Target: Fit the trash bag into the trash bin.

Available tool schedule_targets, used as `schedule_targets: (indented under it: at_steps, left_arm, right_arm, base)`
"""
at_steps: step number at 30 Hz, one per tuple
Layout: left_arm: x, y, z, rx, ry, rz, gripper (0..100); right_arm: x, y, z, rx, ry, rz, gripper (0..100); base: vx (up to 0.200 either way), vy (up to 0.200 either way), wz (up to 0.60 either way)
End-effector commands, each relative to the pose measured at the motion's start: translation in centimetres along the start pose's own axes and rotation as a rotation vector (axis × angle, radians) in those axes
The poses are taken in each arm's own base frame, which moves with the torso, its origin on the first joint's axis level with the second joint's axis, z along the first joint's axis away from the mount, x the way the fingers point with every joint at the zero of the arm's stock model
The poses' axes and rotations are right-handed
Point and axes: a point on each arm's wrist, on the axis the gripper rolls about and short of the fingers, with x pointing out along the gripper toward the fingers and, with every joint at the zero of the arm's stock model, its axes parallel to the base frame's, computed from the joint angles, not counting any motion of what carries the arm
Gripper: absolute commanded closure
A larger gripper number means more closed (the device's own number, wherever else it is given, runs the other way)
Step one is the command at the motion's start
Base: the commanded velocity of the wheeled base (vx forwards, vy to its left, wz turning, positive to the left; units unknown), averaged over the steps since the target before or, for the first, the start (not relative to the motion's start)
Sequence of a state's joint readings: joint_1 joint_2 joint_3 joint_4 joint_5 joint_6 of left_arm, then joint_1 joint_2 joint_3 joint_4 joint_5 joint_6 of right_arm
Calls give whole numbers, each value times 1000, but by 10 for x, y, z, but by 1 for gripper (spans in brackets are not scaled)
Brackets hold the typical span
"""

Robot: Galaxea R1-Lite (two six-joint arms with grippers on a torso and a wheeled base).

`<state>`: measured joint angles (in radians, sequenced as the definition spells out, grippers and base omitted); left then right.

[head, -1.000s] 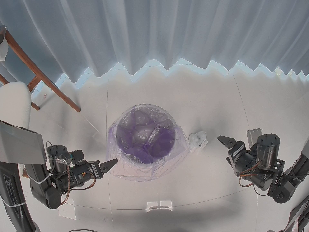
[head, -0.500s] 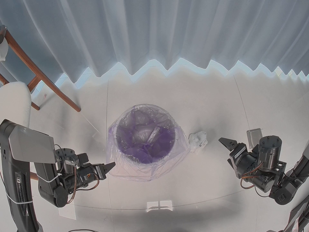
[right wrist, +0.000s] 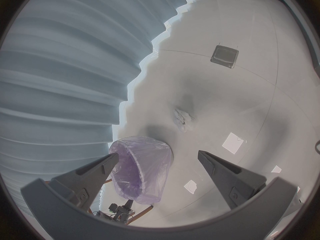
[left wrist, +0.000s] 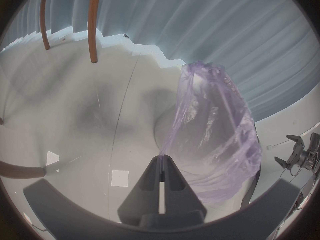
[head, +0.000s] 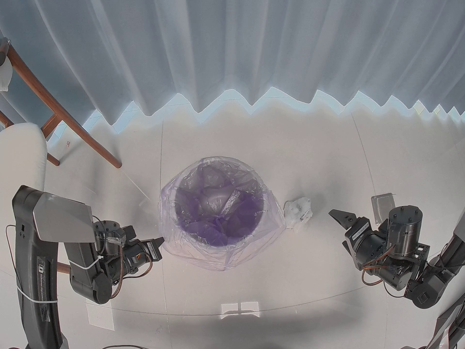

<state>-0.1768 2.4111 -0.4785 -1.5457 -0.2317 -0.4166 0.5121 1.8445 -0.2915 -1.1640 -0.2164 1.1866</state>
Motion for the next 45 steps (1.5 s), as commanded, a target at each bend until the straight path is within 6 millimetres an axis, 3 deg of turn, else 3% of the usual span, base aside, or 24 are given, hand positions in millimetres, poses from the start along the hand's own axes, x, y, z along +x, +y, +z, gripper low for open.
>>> schedule_targets:
  at_steps: [1, 12, 21, 22, 23, 25, 29, 30, 31, 36, 40, 45]
  left_arm:
    - [21, 12, -10, -11, 26, 24, 100]
    - [54, 14, 2, -22, 68, 149, 100]
    - [46, -5, 11, -6, 31, 95, 100]
    - [36, -8, 10, -7, 52, 93, 100]
    - [30, -12, 9, -4, 59, 87, 0]
    - [19, -17, 6, -4, 79, 85, 0]
    - [-27, -28, 13, -22, 68, 84, 0]
    - [-29, -28, 13, -24, 70, 85, 0]
    - [-53, -32, 14, -38, 50, 82, 0]
    - [-106, -42, 20, -58, -35, 56, 0]
    - [-133, -55, 29, -93, -119, 14, 0]
    - [-155, -73, 58, -156, -286, -95, 0]
  right_arm:
    - [-1, -3, -1, -5, 4, -14, 0]
    - [-3, -7, -2, -9, -1, -33, 0]
    - [-1, -8, -4, -13, 6, -38, 0]
    - [0, -9, -5, -14, 8, -44, 0]
    - [1, -10, -5, -15, 9, -48, 0]
    - [2, -10, -5, -16, 10, -49, 0]
    - [8, -12, -7, -23, 14, -63, 0]
    - [9, -12, -8, -24, 15, -62, 0]
    - [17, -16, -11, -34, 24, -83, 0]
    - [50, -23, -22, -114, 52, -104, 0]
    - [82, -35, -35, -205, 66, -67, 0]
    - [112, -54, -51, -305, 82, -2, 0]
  base:
    - [0, 0, 0]
    - [0, 0, 0]
    - [0, 0, 0]
    - [0, 0, 0]
    - [0, 0, 0]
    - [0, 0, 0]
    - [0, 0, 0]
    - [0, 0, 0]
    - [0, 0, 0]
    - [0, 0, 0]
    - [0, 0, 0]
    - [0, 0, 0]
